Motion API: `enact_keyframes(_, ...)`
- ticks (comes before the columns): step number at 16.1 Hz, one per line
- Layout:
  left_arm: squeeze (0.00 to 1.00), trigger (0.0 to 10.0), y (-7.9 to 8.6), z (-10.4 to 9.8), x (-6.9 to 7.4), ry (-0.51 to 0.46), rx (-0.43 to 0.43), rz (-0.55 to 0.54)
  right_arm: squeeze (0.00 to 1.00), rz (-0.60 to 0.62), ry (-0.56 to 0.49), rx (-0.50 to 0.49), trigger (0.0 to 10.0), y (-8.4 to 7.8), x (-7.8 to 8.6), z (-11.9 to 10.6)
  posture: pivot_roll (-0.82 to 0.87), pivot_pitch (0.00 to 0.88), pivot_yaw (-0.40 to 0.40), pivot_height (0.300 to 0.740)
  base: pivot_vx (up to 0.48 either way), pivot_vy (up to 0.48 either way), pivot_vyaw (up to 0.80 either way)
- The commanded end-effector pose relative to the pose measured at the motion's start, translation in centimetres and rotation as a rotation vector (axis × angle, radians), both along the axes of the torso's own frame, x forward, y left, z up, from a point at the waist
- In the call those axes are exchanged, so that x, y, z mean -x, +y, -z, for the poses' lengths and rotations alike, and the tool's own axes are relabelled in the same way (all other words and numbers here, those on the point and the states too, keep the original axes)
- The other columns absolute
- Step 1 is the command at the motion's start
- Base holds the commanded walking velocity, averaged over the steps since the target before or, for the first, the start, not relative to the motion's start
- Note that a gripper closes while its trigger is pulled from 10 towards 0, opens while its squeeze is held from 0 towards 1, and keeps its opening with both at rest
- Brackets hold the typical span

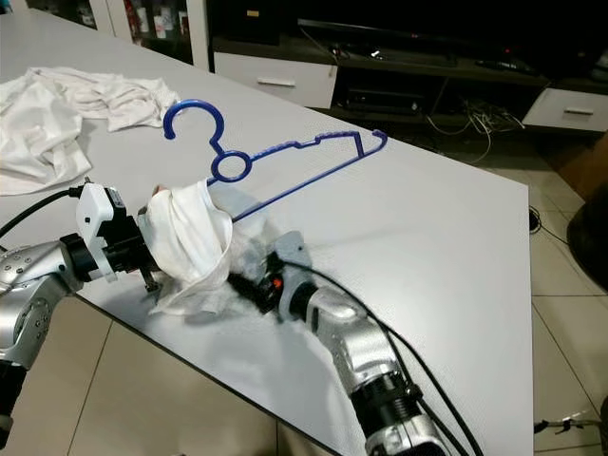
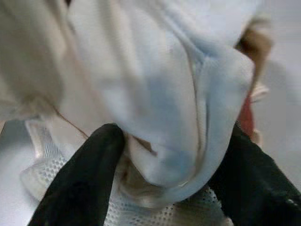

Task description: Hang hanger

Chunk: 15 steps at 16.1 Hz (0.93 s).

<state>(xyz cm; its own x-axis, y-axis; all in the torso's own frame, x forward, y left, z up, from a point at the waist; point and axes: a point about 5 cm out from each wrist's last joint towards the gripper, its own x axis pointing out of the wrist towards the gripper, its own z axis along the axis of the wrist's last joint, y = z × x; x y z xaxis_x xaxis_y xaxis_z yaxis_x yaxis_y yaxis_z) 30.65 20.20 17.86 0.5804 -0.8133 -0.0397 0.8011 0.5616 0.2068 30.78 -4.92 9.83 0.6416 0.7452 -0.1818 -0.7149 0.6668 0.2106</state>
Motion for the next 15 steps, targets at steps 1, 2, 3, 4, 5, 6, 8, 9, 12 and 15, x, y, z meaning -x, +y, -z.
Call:
enact_keyframes(1,0.00,0.0,-0.5,-0.6,0.1,-0.032,0.002,0.020,0.00,0.020,-0.012,-0.014,0.0,-0.5,-0.3,-0.3,0.06,0.054,-0.080,0.740,0.000,0.000,0.00)
enact_keyframes(2,0.00,0.0,-0.5,-0.6,0.1,-0.031,0.003,0.019,0.00,-0.008,-0.038,-0.012,0.0,-0.4,0.0,-0.5,0.05,0.054,-0.081,0.740,0.000,0.000,0.00)
enact_keyframes(3,0.00,0.0,-0.5,-0.6,0.1,-0.032,0.004,0.019,0.00,-0.041,-0.037,-0.031,0.0,-0.2,0.4,-0.5,0.05,0.054,-0.081,0.740,0.000,0.000,0.00)
enact_keyframes(4,0.00,0.0,-0.6,-0.6,0.0,-0.033,0.005,0.019,0.00,-0.056,-0.048,-0.029,0.0,0.0,0.7,-0.6,0.05,0.054,-0.081,0.740,0.000,0.000,0.00)
enact_keyframes(5,0.00,0.0,-0.6,-0.6,0.0,-0.034,0.005,0.019,0.00,-0.063,-0.056,-0.029,0.0,0.1,0.8,-0.6,0.05,0.054,-0.081,0.740,0.000,0.000,0.00)
enact_keyframes(6,0.00,0.0,-0.7,-0.7,-0.1,-0.035,0.007,0.021,0.00,-0.059,-0.059,-0.038,0.0,0.2,0.9,-0.7,0.04,0.053,-0.078,0.740,0.000,0.000,0.00)
enact_keyframes(8,0.00,0.0,-0.8,-0.7,-0.1,-0.036,0.007,0.024,0.00,-0.056,-0.057,-0.049,0.0,0.3,0.9,-0.7,0.04,0.054,-0.078,0.740,0.000,0.000,0.00)
enact_keyframes(9,0.00,0.0,-0.8,-0.7,-0.1,-0.036,0.007,0.025,0.00,-0.057,-0.058,-0.050,0.0,0.3,0.9,-0.7,0.04,0.054,-0.078,0.740,0.000,0.000,0.00)
enact_keyframes(12,0.00,0.0,-0.7,-0.7,-0.1,-0.038,0.007,0.023,0.00,-0.055,-0.049,-0.061,0.0,0.4,1.1,-0.6,0.05,0.055,-0.078,0.740,0.000,0.000,0.00)
enact_keyframes(15,0.00,0.0,-0.6,-0.7,-0.1,-0.040,0.005,0.016,0.00,-0.037,-0.039,-0.058,0.0,0.3,1.0,-0.5,0.05,0.055,-0.079,0.740,0.000,0.000,0.00)
